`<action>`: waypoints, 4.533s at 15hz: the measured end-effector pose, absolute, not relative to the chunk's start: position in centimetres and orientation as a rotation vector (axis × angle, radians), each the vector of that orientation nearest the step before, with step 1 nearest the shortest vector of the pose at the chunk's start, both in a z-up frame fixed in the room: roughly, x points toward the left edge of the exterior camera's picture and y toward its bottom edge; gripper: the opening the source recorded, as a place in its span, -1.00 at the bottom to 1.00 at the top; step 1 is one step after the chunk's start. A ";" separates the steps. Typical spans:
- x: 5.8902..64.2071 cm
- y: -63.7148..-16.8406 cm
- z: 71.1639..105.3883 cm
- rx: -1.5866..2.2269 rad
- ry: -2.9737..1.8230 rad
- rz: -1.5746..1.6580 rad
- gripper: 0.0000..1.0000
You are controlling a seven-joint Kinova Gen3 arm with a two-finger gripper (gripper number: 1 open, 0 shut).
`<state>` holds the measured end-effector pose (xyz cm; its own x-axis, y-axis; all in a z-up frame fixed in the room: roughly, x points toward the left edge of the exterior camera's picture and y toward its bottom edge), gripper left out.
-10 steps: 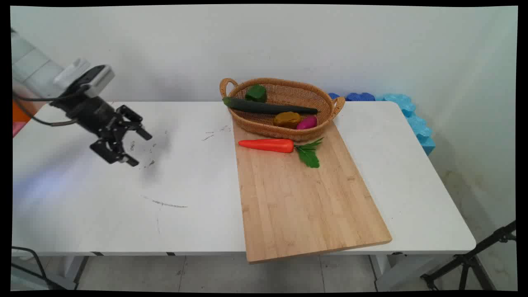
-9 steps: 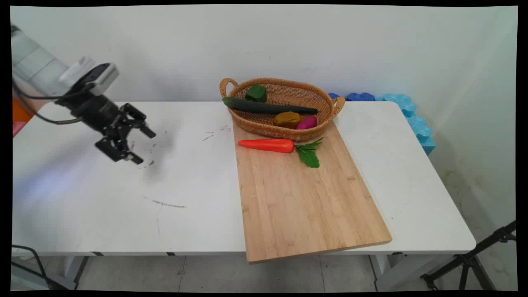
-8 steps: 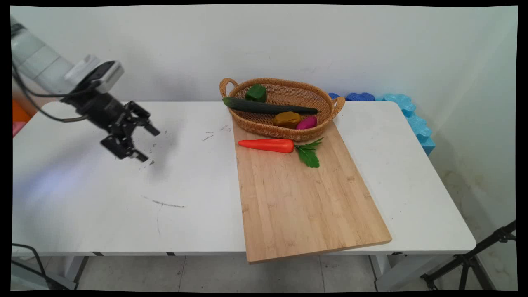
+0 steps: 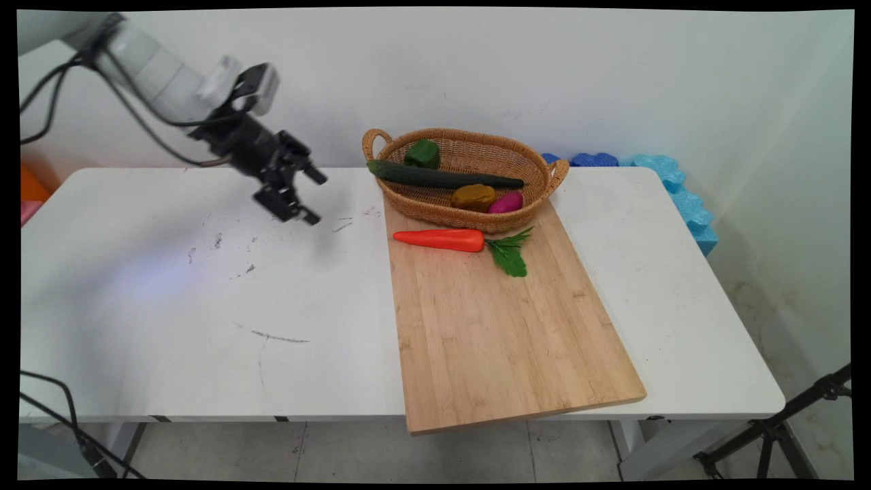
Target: Pick up the cucumber from the vegetable basket, then place the picked object on the cutting board
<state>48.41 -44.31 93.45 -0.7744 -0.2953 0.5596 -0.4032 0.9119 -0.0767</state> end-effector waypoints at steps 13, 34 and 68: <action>40.3 -55.2 91.2 0.574 -2.448 0.427 1.00; 34.6 -61.5 83.3 0.420 -2.559 0.525 -1.00; 34.7 -42.2 97.3 0.671 -2.427 0.318 -1.00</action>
